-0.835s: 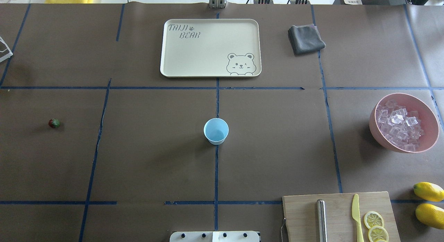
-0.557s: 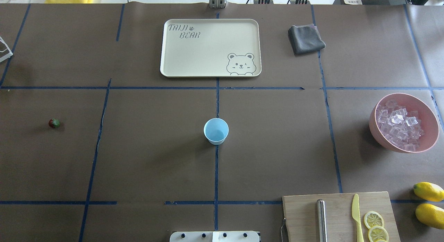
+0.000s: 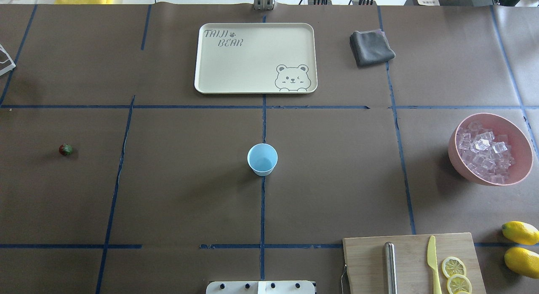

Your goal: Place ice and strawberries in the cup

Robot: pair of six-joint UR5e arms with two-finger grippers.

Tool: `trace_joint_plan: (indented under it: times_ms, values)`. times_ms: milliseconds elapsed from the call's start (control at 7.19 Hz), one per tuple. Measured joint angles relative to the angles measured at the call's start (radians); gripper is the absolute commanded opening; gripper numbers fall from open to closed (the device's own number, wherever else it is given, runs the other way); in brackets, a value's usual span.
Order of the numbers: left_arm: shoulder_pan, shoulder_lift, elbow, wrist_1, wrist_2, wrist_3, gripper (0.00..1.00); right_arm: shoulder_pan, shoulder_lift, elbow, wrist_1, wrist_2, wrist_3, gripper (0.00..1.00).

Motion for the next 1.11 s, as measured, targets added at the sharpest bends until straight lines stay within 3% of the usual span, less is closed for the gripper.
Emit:
trace_joint_plan:
  times_ms: [1113]
  values:
    - [0.001,0.013,-0.009,-0.007,-0.007,0.007,1.0,-0.008,-0.001,-0.002,0.029,0.002,0.0,1.0]
